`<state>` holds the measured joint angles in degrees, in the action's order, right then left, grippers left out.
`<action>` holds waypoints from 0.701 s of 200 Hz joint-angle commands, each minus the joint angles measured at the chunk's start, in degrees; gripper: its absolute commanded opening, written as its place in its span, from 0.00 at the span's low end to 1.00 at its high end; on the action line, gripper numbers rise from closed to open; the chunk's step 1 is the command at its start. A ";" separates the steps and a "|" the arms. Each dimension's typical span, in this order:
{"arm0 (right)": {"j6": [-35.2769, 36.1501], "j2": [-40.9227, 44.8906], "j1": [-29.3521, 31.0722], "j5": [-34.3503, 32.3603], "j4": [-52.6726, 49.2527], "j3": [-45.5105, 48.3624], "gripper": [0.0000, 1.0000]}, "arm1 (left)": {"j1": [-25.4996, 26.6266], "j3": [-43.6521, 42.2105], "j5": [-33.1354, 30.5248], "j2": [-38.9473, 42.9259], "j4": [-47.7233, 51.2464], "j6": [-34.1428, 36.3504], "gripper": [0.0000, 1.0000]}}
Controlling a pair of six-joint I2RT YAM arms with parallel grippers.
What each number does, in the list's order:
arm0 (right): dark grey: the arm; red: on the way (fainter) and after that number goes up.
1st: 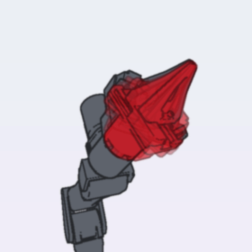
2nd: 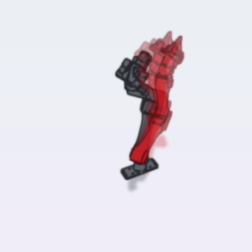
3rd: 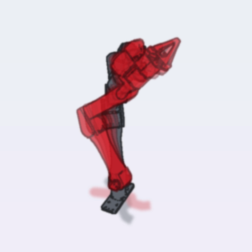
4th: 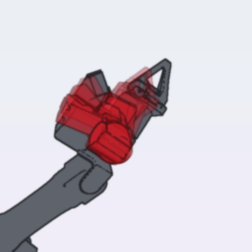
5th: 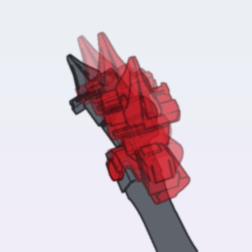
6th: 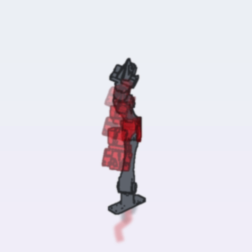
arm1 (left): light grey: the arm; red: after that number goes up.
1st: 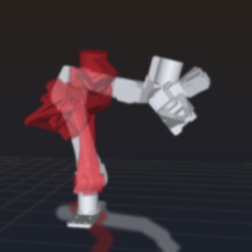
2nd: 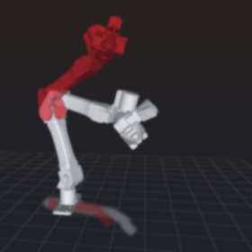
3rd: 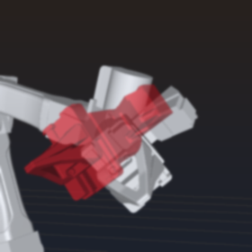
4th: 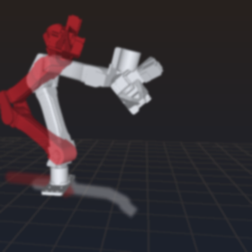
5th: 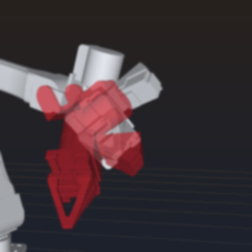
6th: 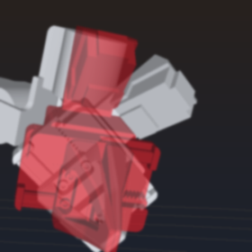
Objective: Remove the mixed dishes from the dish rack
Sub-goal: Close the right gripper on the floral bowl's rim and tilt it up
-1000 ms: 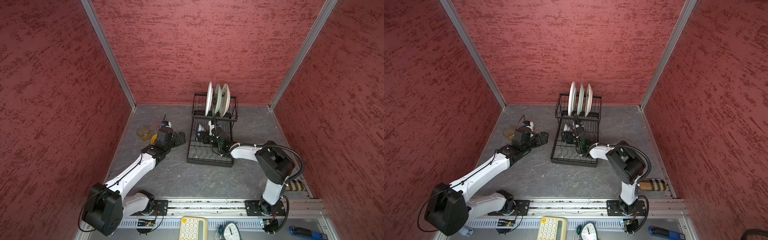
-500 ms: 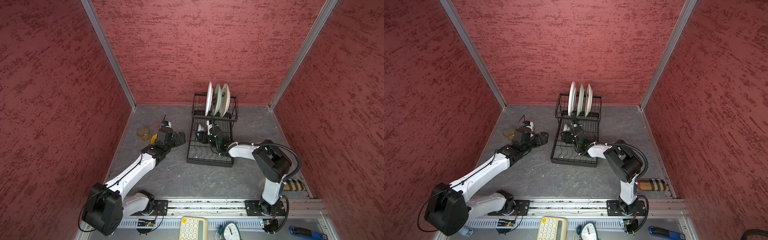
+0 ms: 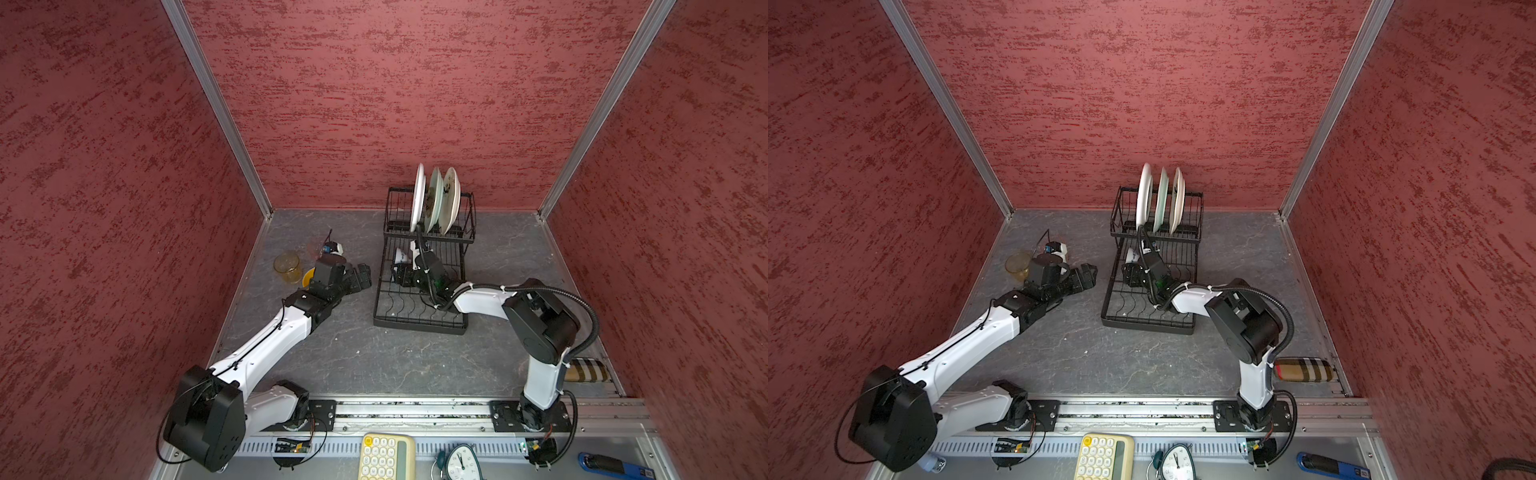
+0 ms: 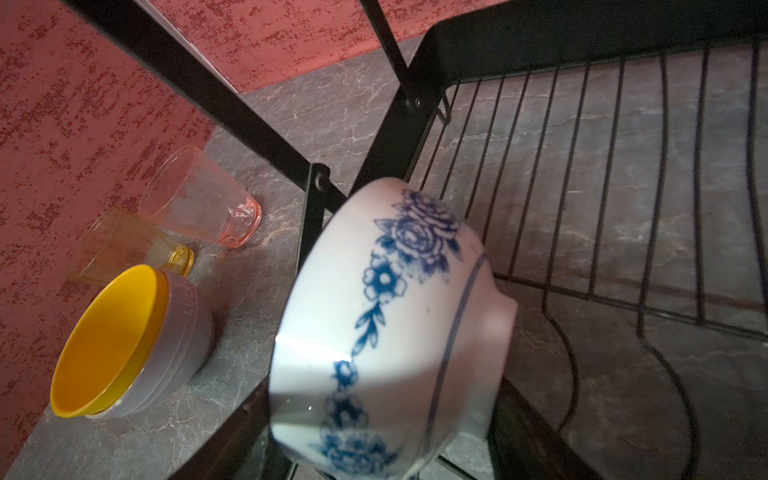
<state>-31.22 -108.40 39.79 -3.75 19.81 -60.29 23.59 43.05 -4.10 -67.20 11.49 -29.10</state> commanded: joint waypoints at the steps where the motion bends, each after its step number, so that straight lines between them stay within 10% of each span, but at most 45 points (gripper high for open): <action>1: 1.84 -0.90 0.63 -2.66 -0.54 -1.93 0.72 | 0.18 -0.36 0.41 -0.61 -1.34 -0.28 0.99; 140: 6.57 1.02 2.90 -12.27 -3.08 -2.38 0.57 | 0.22 -0.47 0.48 -1.36 -1.73 -0.41 1.00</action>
<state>-26.72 -108.71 42.22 -10.79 17.61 -61.56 23.59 43.05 -3.90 -67.85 11.40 -29.15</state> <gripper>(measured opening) 0.714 0.995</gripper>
